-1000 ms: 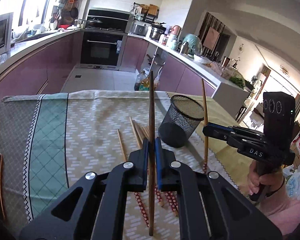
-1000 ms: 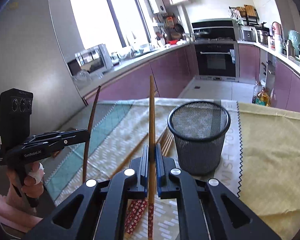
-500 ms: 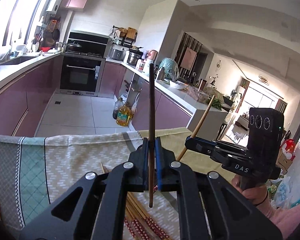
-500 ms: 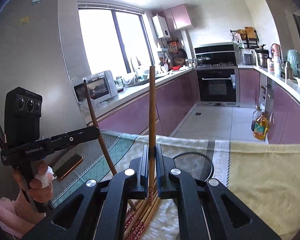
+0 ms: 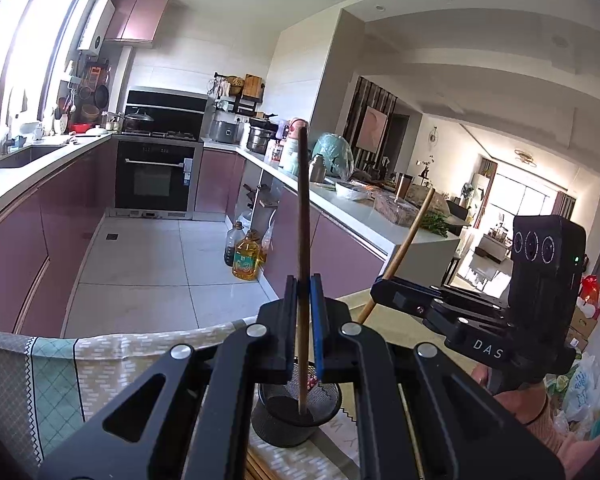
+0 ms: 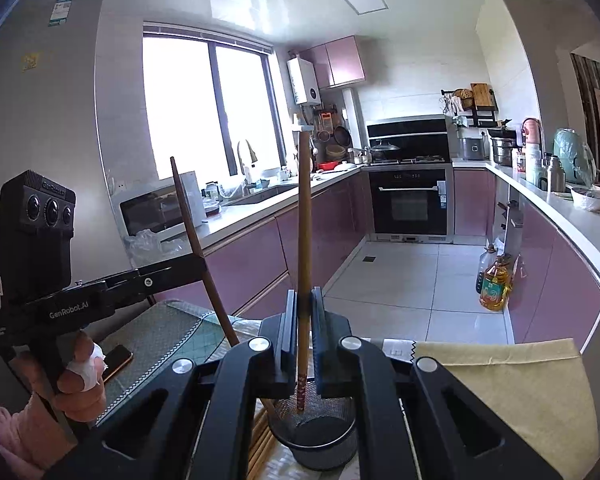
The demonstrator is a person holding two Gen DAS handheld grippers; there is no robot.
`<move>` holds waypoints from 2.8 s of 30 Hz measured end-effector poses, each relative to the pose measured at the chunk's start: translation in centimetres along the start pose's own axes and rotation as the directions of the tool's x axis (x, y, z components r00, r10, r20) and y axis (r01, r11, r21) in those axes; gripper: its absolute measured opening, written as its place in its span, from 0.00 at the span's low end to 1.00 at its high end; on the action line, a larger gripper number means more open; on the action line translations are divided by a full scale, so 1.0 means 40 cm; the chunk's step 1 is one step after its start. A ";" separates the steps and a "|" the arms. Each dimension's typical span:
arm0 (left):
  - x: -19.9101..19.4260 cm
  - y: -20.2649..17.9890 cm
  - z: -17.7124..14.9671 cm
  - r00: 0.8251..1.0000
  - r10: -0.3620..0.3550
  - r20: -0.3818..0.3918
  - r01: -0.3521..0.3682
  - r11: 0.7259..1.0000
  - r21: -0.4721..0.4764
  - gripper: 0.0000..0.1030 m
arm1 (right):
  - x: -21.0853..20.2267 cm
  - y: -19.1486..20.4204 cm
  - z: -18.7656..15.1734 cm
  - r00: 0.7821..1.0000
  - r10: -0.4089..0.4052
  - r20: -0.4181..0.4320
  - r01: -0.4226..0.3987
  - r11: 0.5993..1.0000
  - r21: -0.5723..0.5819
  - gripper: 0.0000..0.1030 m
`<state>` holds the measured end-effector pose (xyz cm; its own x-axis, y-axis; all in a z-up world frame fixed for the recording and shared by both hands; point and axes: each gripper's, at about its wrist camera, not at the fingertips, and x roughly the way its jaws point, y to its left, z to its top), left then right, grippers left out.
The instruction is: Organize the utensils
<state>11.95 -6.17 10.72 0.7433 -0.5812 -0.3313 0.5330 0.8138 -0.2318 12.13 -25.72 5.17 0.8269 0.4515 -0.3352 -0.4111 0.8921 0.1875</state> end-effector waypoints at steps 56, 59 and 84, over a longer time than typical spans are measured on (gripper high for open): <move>0.008 0.222 -0.472 0.887 0.235 -0.397 -0.252 0.968 0.010 0.45 | 0.181 0.156 -0.399 0.871 0.105 -0.480 -0.092 0.994 0.051 0.37; 0.009 0.215 -0.486 0.882 0.234 -0.408 -0.249 0.968 0.016 0.45 | 0.190 0.148 -0.411 0.867 0.088 -0.490 -0.066 0.996 0.061 0.33; 0.067 0.220 -0.514 0.844 0.223 -0.487 -0.249 0.968 0.012 0.29 | 0.238 0.182 -0.418 0.853 -0.061 -0.518 0.040 0.998 -0.052 0.24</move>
<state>10.32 -0.46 -11.01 0.5499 -0.3068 -0.7769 0.3358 0.9328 -0.1307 10.60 -14.62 -12.08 0.5320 0.3398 -0.7756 -0.3975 0.9090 0.1257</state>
